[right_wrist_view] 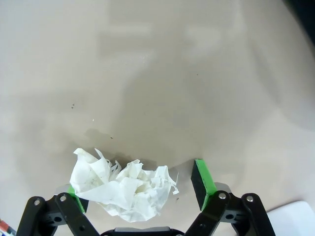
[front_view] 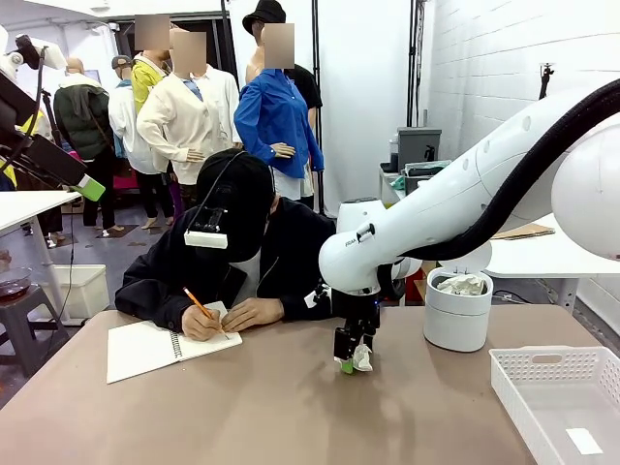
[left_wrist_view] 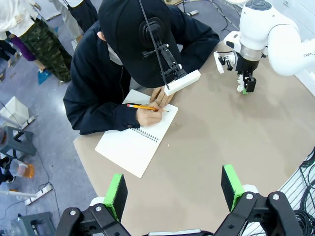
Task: Sort the paper based on its condition.
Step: If a person hands you a paper, place it in the Organizing basket , and if it's crumpled, put it in the Trash can.
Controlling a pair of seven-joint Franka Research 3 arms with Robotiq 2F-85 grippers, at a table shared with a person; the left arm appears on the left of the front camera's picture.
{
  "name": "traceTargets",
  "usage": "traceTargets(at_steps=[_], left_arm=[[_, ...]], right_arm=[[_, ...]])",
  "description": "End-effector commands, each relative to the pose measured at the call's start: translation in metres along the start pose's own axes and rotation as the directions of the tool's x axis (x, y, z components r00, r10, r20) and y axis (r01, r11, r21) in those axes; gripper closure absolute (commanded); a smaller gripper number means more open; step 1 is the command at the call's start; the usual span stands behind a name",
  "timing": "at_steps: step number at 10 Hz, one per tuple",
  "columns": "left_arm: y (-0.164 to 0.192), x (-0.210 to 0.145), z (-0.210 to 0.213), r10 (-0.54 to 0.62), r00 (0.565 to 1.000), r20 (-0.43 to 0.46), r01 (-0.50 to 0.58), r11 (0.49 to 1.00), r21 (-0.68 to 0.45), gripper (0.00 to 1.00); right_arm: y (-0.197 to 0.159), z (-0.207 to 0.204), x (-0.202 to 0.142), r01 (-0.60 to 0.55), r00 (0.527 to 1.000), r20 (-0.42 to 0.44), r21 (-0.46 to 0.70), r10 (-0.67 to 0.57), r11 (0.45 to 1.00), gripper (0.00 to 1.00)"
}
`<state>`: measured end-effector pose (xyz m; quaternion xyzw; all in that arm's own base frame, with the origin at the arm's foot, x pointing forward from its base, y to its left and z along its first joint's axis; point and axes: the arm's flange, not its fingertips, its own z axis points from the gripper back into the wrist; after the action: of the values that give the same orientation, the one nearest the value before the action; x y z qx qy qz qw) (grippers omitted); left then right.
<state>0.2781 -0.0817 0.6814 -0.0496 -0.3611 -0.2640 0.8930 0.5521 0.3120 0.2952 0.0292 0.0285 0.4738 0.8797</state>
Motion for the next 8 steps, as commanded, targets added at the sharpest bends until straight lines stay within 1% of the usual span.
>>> traceTargets(at_steps=[1, 3, 5, 7, 8], left_arm=[[0.001, -0.0004, 0.0002, 0.002, 1.0, 0.001, -0.002, 1.0, -0.001, 0.0], [0.001, -0.0004, 0.0002, 0.002, 1.0, 0.001, -0.002, 1.0, -0.001, 0.0], [0.001, -0.0004, 0.0002, 0.002, 1.0, 0.001, -0.002, 1.0, -0.001, 0.0], [0.001, -0.0004, 0.0002, 0.002, 1.0, 0.001, -0.002, 1.0, -0.001, 0.0], [0.001, -0.0004, 0.0002, 0.002, 1.0, 0.001, -0.002, 1.0, -0.001, 0.0]], right_arm=[[0.0007, -0.0014, -0.0007, -0.006, 1.0, -0.001, -0.008, 0.006, 1.0, 0.0], [0.0007, -0.0014, -0.0007, -0.006, 1.0, -0.001, -0.008, 0.006, 1.0, 0.0], [0.0017, 0.0015, -0.0002, 0.008, 1.0, 0.001, 0.008, -0.008, 1.0, 0.4], [0.006, 0.0032, -0.0009, 0.021, 1.0, -0.003, -0.003, -0.021, 1.0, 0.8], [0.0098, 0.008, -0.0012, 0.075, 0.997, 0.015, -0.011, -0.075, 0.997, 0.84]])
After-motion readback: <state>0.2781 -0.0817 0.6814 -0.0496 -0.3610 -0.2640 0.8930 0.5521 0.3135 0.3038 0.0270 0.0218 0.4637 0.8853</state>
